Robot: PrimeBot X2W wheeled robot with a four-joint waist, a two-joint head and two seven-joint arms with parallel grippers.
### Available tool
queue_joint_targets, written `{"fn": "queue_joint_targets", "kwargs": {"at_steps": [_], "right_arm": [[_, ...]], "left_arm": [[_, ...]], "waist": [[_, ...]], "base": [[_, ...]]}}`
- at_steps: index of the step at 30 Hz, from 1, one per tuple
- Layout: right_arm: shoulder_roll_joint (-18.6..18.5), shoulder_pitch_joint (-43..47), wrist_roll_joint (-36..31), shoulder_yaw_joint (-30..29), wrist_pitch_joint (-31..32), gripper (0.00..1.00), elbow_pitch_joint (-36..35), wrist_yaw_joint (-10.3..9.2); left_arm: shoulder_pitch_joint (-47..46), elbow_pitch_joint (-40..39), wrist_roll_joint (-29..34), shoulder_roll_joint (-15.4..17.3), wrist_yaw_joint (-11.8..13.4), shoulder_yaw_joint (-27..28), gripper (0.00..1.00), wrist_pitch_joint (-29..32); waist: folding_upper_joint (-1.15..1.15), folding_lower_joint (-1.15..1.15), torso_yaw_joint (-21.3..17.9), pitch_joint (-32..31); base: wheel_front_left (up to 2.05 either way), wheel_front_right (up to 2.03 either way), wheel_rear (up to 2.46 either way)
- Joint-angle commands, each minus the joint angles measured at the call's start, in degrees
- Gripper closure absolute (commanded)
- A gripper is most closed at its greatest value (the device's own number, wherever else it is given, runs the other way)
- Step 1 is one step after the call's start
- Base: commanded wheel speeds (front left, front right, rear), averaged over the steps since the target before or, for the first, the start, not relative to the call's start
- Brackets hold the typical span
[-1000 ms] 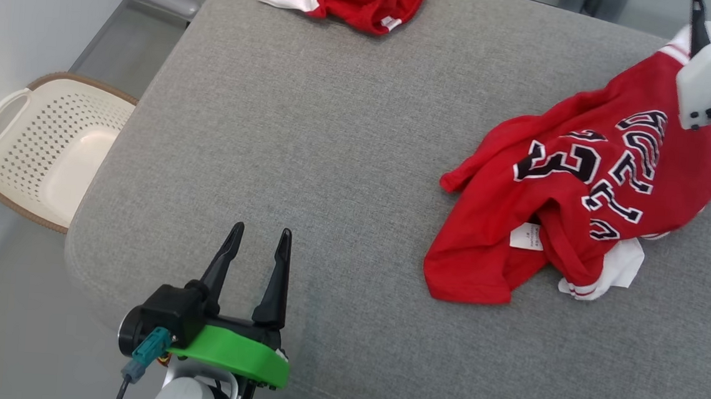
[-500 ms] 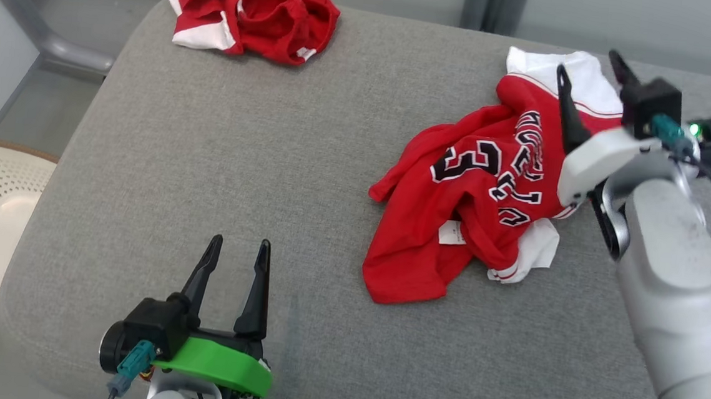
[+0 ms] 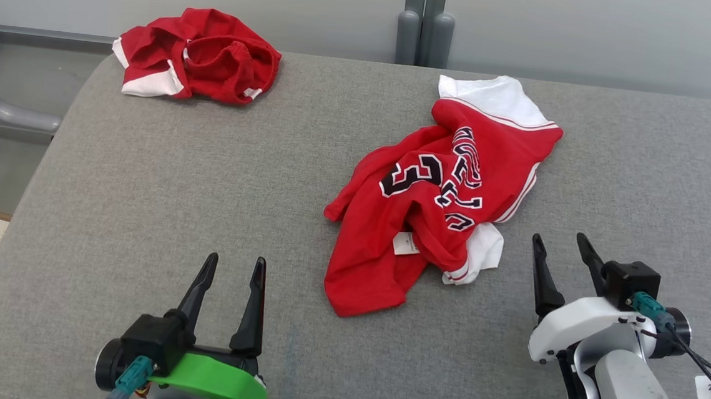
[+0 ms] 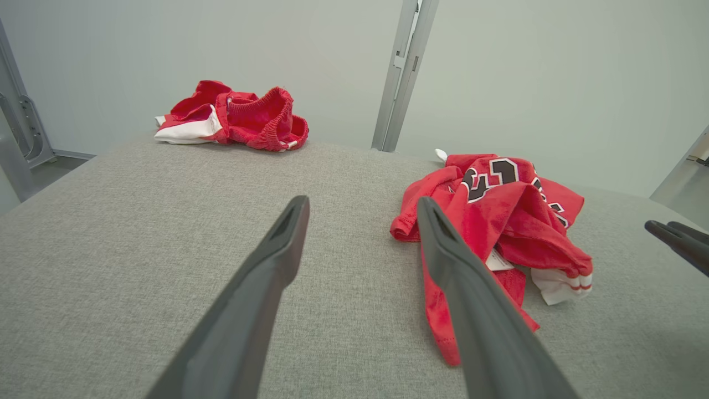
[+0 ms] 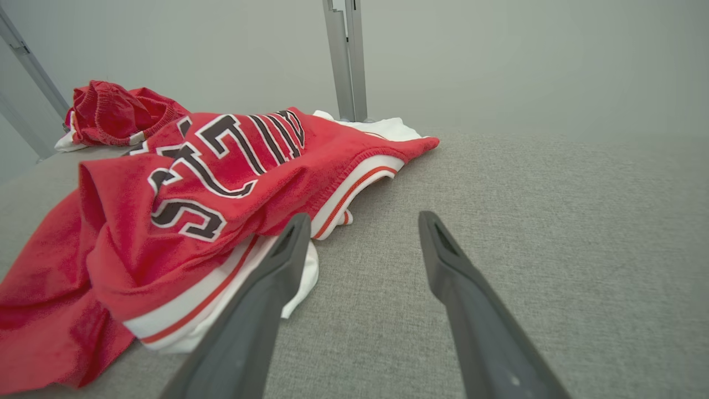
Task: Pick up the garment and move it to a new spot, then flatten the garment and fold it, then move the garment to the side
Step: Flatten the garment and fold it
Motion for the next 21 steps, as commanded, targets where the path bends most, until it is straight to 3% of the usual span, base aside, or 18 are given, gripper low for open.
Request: {"fn": "queue_joint_targets", "kwargs": {"at_steps": [1, 14, 15, 16, 17, 18, 21], "right_arm": [[0.31, -0.39, -0.46, 0.08, -0.17, 0.0, 0.7, -0.04], [0.58, -8.89, -1.94, 2.05, -0.17, 0.0, 18.78, -0.04], [0.59, -9.56, -2.01, 2.16, -0.17, 0.5, 20.14, -0.04], [0.59, -9.95, -1.68, 2.32, -0.17, 0.56, 21.31, -0.04], [0.59, -10.45, -1.12, 2.45, -0.08, 0.9, 22.55, -0.04], [0.61, -10.78, -0.6, 2.61, -0.04, 1.0, 23.22, -0.04], [0.46, -11.56, 0.33, 2.19, -0.05, 1.0, 22.73, -0.07]], "left_arm": [[-0.1, -0.05, 0.4, 0.15, -0.29, 0.12, 0.0, 0.01], [-2.0, -0.03, -0.04, 0.14, 0.03, -0.11, 0.0, 0.01], [-2.01, -0.04, -0.07, 0.14, 0.02, -0.06, 0.0, 0.01], [-2.03, -0.05, -0.1, 0.14, 0.01, -0.01, 0.0, 0.01], [-2.05, -0.07, -0.13, 0.14, 0.03, 0.09, 0.0, 0.01], [-2.05, -0.1, -0.13, 0.14, 0.09, 0.21, 0.0, 0.01], [-1.92, -0.3, -0.09, 0.13, 0.35, 0.74, 0.0, 0.01]], "waist": [[0.0, 0.0, 0.72, 0.74], [0.0, 0.0, 6.12, 3.66], [0.0, 0.0, 6.29, 3.71], [0.0, 0.0, 6.37, 3.75], [0.0, 0.0, 6.37, 3.79], [0.0, 0.0, 6.28, 3.83], [0.0, 0.0, 5.22, 3.86]], "base": [[0.0, 0.0, 0.0], [0.0, 0.0, 0.0], [0.0, 0.0, 0.0], [0.0, 0.0, 0.0], [0.0, 0.0, 0.0], [0.0, 0.0, 0.0], [0.0, 0.0, 0.0]]}}
